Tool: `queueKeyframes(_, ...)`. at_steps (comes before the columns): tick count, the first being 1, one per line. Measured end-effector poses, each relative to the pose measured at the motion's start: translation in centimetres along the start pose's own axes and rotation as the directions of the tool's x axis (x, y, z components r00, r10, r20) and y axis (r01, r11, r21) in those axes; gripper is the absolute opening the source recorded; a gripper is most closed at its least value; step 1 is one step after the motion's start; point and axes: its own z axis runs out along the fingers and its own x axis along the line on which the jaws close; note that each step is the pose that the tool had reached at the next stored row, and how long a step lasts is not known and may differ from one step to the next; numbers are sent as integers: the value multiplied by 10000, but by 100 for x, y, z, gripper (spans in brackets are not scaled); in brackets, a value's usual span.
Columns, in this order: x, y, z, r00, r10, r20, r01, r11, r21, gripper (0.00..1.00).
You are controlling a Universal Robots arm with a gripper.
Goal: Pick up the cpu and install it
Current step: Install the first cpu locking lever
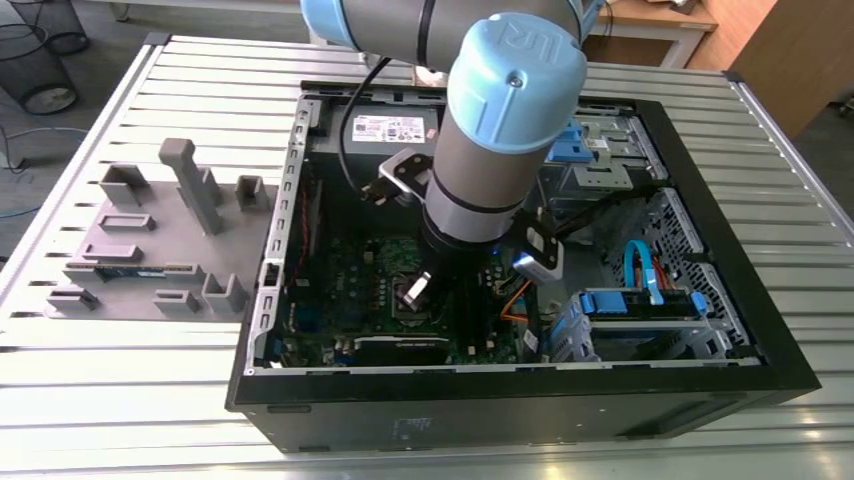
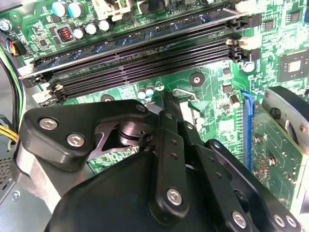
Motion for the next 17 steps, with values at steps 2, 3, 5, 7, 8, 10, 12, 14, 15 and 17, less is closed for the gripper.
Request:
queueKeyframes(2, 1, -2, 2, 10000, -98, -3, 98, 10000, 0, 11)
queueKeyframes(3, 2, -3, 2, 9999, -155, -7, 155, 9999, 0, 11)
queueKeyframes(5, 4, -5, 2, 9997, -255, -14, 255, 9997, 2, 11)
queueKeyframes(7, 6, -7, 2, 9995, -300, -20, 300, 9995, 3, 11)
queueKeyframes(8, 7, -7, 2, 9995, -302, -21, 302, 9995, 3, 11)
queueKeyframes(10, 7, -7, 2, 9995, -306, -21, 306, 9995, 3, 11)
queueKeyframes(12, 7, -7, 2, 9995, -308, -20, 308, 9995, 3, 11)
queueKeyframes(14, 7, -11, 2, 9994, -347, -22, 347, 9994, 2, 11)
queueKeyframes(15, 6, -13, 2, 9992, -387, -25, 387, 9992, 2, 11)
queueKeyframes(17, 6, -17, 2, 9988, -480, -31, 480, 9988, 4, 11)
